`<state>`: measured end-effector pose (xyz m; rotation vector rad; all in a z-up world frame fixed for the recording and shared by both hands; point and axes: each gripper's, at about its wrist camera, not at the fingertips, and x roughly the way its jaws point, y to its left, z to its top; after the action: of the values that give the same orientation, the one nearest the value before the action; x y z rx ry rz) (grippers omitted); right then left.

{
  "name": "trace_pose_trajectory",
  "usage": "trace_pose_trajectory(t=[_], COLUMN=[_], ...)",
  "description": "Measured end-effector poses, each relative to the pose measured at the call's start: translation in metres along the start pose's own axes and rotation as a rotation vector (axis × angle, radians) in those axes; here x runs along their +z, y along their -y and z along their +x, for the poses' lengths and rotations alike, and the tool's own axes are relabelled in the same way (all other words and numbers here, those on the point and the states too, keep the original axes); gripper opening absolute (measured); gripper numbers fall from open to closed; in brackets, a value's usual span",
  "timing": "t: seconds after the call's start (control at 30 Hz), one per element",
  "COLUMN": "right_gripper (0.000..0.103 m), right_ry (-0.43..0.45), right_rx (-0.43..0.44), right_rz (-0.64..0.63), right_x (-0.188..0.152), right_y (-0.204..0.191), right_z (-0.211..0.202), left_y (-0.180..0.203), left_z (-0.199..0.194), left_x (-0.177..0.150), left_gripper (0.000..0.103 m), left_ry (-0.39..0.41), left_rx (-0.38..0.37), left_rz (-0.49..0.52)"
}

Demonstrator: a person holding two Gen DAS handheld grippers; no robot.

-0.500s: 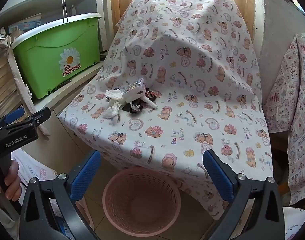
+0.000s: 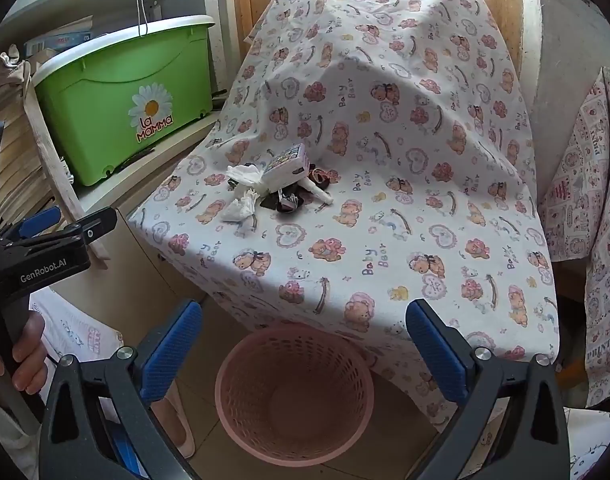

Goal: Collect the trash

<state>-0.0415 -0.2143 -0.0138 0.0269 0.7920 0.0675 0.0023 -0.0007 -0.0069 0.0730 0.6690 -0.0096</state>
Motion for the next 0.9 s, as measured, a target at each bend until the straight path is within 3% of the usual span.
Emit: trace_pose_trajectory(t=[0.27, 0.9], right_gripper=[0.103, 0.103], right_ry=[0.000, 0.004], right_rx=[-0.002, 0.009], right_rz=[-0.001, 0.009], right_x=[-0.0017, 0.0003], right_y=[0.0011, 0.0058], right_z=[-0.0018, 0.0007], left_y=[0.0031, 0.0068], left_z=[0.0002, 0.0042], left_x=[0.0011, -0.0006], left_gripper=[0.102, 0.102], left_ry=[0.010, 0.002], left_rx=[0.037, 0.048], left_rz=[0.026, 0.031])
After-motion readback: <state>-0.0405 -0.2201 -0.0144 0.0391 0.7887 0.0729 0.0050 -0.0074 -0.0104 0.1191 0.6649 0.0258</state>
